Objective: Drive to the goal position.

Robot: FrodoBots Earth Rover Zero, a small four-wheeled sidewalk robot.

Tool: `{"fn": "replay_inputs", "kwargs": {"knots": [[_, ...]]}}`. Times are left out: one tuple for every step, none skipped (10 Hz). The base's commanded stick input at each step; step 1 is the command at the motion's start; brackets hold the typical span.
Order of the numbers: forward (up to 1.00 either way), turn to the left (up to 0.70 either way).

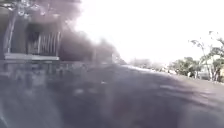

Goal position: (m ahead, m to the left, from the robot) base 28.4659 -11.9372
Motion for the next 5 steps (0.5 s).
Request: {"fn": "replay_inputs", "kwargs": {"knots": [[1.00,0.27],[1.00,0.27],[1.00,0.27],[1.00,0.27],[1.00,0.00]]}}
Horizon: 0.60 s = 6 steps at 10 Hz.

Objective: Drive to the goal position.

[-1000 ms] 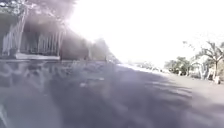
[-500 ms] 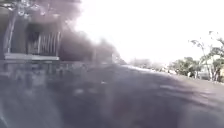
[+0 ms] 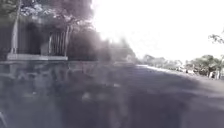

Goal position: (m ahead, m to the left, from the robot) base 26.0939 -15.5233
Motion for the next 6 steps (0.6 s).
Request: {"fn": "replay_inputs", "kwargs": {"knots": [[1.00,0.00],[1.00,0.00],[1.00,0.00],[1.00,0.00],[1.00,0.00],[1.00,0.00]]}}
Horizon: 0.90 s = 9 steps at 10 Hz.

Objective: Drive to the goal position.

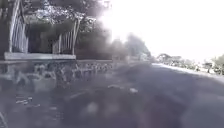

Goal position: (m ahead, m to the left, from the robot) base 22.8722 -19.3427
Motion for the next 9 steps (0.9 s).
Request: {"fn": "replay_inputs", "kwargs": {"knots": [[1.00,-0.27],[1.00,-0.27],[1.00,-0.27],[1.00,-0.27],[1.00,-0.27],[1.00,-0.27],[1.00,-0.27],[1.00,-0.27],[1.00,-0.27]]}}
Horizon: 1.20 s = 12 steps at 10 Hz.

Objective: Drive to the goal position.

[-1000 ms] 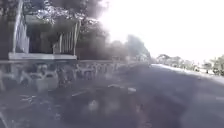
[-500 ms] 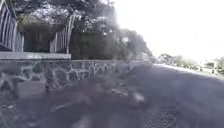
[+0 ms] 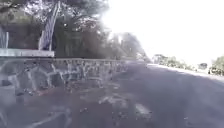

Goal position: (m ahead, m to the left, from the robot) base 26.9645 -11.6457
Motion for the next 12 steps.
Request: {"fn": "replay_inputs", "kwargs": {"knots": [[1.00,-0.27],[1.00,0.00],[1.00,0.00],[1.00,0.00],[1.00,0.00],[1.00,0.00],[1.00,0.00],[1.00,0.00],[1.00,0.00],[1.00,0.00],[1.00,0.00],[1.00,0.00]]}}
